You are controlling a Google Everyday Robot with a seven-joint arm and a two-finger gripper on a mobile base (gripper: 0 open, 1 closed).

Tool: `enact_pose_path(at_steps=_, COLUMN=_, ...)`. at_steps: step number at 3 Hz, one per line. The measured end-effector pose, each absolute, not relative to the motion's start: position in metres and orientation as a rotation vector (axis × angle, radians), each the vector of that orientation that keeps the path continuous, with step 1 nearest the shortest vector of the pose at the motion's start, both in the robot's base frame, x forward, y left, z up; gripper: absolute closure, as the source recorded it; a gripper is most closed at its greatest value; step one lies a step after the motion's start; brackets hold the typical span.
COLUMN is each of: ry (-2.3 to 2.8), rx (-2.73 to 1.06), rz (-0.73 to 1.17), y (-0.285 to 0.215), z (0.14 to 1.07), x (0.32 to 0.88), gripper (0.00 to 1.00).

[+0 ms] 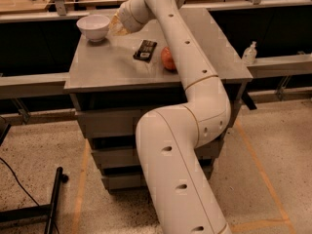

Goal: Move white bowl near apple

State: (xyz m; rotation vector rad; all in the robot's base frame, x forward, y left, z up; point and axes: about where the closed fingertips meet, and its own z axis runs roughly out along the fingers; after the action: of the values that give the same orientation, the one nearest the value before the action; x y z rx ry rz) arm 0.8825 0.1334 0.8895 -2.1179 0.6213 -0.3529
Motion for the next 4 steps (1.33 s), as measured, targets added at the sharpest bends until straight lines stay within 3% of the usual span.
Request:
enact_pose_path(at_steps=3, ry=0.684, rx=-2.012, rz=-0.343, y=0.125, z=0.911, x=0.889, gripper=0.11)
enact_pose_path(at_steps=4, ry=0.68, rx=-1.971, rz=-0.363, y=0.129, z=0.921, x=0.894, gripper=0.0)
